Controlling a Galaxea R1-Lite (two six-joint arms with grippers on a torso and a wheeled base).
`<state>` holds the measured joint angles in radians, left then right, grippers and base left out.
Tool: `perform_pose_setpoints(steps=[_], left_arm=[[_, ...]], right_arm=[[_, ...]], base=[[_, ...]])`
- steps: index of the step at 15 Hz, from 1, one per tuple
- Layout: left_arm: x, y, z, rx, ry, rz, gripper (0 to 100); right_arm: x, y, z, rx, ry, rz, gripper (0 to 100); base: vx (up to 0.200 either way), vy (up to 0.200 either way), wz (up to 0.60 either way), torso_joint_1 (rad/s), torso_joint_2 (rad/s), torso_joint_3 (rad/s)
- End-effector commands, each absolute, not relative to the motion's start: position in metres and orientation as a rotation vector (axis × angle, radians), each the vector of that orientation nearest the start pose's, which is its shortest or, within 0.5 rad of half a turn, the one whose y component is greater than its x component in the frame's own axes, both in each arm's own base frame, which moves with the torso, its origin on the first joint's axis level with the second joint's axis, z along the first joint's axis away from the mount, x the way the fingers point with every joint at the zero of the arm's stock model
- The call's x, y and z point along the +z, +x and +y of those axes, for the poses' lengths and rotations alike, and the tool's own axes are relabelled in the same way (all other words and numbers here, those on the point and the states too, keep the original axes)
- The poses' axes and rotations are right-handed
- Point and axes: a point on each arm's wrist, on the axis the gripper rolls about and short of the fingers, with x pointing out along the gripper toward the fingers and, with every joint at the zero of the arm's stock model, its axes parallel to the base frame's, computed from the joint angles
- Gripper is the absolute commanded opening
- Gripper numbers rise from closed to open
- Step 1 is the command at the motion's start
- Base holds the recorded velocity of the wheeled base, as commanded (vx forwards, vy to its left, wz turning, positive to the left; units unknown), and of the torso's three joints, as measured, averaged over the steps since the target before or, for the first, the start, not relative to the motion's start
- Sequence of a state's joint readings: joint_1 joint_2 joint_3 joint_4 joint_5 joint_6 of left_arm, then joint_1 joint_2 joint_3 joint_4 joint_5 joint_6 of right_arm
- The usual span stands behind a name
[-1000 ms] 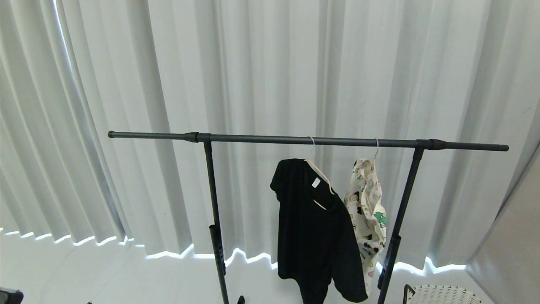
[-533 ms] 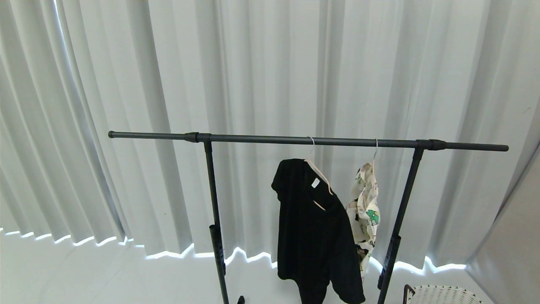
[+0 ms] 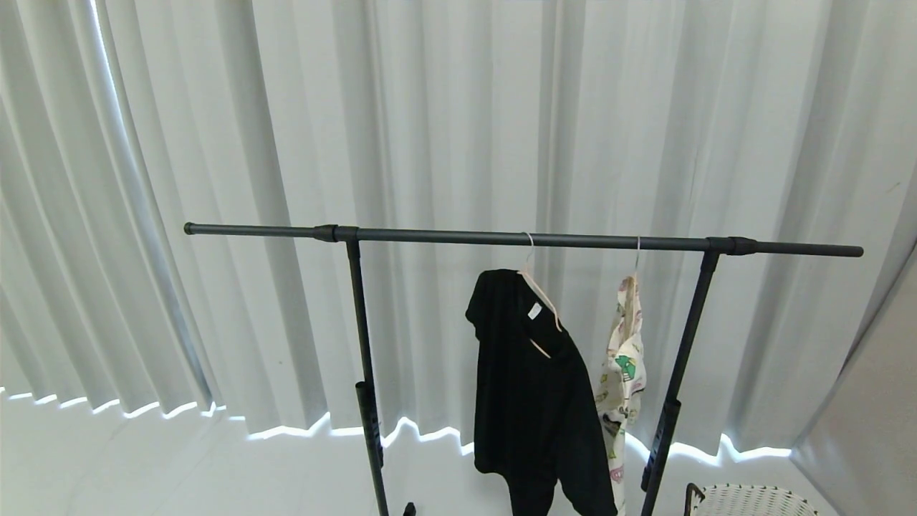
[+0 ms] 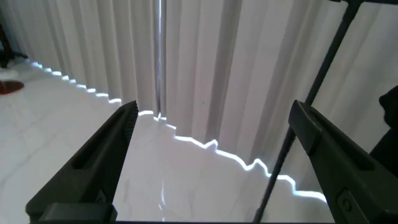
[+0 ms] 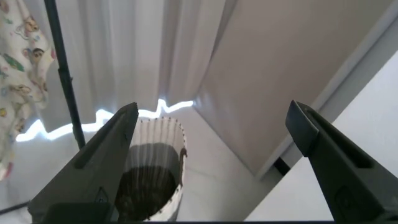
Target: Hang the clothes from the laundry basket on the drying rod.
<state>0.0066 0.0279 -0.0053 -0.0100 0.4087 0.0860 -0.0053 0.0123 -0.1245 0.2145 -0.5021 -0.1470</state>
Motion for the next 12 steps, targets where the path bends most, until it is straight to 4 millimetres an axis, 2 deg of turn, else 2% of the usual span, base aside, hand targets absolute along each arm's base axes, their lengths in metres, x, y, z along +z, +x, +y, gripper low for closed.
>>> perform_pose_setpoints(steps=[1, 2, 5, 7, 10, 12], left_arm=[[0.079, -0.024, 0.007, 0.314, 0.169, 0.01, 100], [0.079, -0.023, 0.005, 0.198, 0.179, 0.007, 100], [0.078, -0.023, 0.003, 0.128, 0.065, -0.013, 100], [0.078, -0.023, 0.001, 0.05, 0.056, -0.014, 100], [0.075, -0.023, -0.001, -0.029, 0.051, 0.008, 100], [0.075, -0.023, -0.001, -0.026, 0.047, 0.007, 100]], right_arm=[[0.088, -0.037, -0.011, -0.497, -0.171, 0.127, 100], [0.088, -0.037, -0.01, -0.482, -0.18, 0.128, 100], [0.087, -0.034, -0.006, -0.289, -0.166, 0.107, 100], [0.086, -0.033, -0.002, -0.098, -0.111, 0.093, 100], [0.085, -0.032, 0.001, 0.031, 0.026, 0.08, 100], [0.084, -0.032, 0.001, 0.023, 0.001, 0.08, 100]], base=[[0.0, 0.0, 0.0, 0.0, 0.0, 0.0], [0.0, 0.0, 0.0, 0.0, 0.0, 0.0], [0.0, 0.0, 0.0, 0.0, 0.0, 0.0], [0.0, 0.0, 0.0, 0.0, 0.0, 0.0], [0.0, 0.0, 0.0, 0.0, 0.0, 0.0], [0.0, 0.0, 0.0, 0.0, 0.0, 0.0]])
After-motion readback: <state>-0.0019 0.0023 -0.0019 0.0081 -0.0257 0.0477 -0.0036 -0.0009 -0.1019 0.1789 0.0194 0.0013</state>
